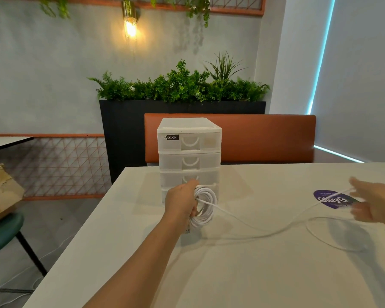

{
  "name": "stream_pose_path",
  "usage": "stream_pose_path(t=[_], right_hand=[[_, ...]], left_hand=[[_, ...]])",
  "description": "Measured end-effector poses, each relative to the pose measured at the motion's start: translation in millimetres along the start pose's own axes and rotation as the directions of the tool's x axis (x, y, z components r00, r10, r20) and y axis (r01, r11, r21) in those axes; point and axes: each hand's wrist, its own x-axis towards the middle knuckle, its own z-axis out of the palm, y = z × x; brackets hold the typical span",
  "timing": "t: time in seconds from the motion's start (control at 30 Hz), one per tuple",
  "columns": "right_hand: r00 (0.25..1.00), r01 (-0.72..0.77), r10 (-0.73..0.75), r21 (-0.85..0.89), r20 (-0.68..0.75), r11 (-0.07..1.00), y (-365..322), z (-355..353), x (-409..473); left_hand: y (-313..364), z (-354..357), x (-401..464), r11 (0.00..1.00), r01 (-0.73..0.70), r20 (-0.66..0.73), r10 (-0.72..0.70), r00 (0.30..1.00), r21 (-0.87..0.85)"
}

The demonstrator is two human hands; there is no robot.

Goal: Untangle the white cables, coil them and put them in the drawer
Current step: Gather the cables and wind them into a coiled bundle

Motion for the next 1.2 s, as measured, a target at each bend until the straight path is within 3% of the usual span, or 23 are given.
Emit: stream_pose_path(t=[0.07, 0.13, 0.23, 0.3, 0.37, 0.53, 0.6, 0.67, 0.77, 0.93, 1.0, 1.07, 1.2], right_hand=[[1.000, 0.009, -0.016, -0.355, -0.016, 0.935, -32, 5, -40], [0.989, 0.076, -0.135, -0.577, -0.060, 0.813, -61, 18, -78], [0.914, 0.387, -0.384, -0.554, 0.129, 0.737, -98, 53, -155], [0.797, 0.595, -0.478, -0.337, 0.371, 0.730, -107, 81, -191], [0.699, 0.650, -0.515, -0.142, 0.497, 0.746, -104, 103, -212], [0.675, 0.712, -0.615, -0.141, 0.409, 0.688, -101, 110, -214], [0.585, 0.811, -0.725, -0.234, 0.363, 0.536, -108, 99, -219], [0.452, 0.892, -0.797, -0.209, 0.400, 0.401, -117, 91, -232], [0.284, 0.956, -0.825, -0.214, 0.488, 0.202, -126, 87, -242], [0.147, 0.986, -0.776, -0.156, 0.614, 0.063, -128, 81, -246], [0.104, 0.992, -0.789, -0.125, 0.605, 0.035, -132, 81, -241], [0.124, 0.991, -0.855, -0.109, 0.504, 0.079, -139, 79, -225], [0.338, 0.936, -0.886, -0.012, 0.316, 0.353, -144, 93, -195]], left_hand=[[0, 0, 0, 0.999, 0.044, 0.024, -0.043, 0.999, -0.031], [-1, 1, 0, 0.994, 0.088, 0.050, -0.085, 0.995, -0.070], [-2, 3, -1, 0.981, 0.137, 0.088, -0.126, 0.988, -0.138], [-2, 4, -2, 0.971, 0.159, 0.114, -0.139, 0.984, -0.180], [-1, 4, -3, 0.963, 0.176, 0.146, -0.148, 0.978, -0.203], [1, 2, -6, 0.970, 0.163, 0.166, -0.133, 0.977, -0.179], [1, 5, -7, 0.997, 0.067, 0.111, -0.063, 0.992, -0.037], [1, 11, -11, 0.998, -0.028, 0.073, 0.024, 0.997, 0.063], [-1, 15, -14, 0.994, -0.091, 0.064, 0.087, 0.994, 0.059], [1, 16, -21, 0.982, -0.129, 0.003, 0.130, 0.992, 0.140], [1, 16, -21, 0.978, -0.149, 0.058, 0.142, 0.988, 0.148], [-2, 16, -20, 0.966, -0.211, 0.158, 0.187, 0.969, 0.150], [-2, 22, -22, 0.966, -0.216, 0.271, 0.172, 0.947, 0.143]])
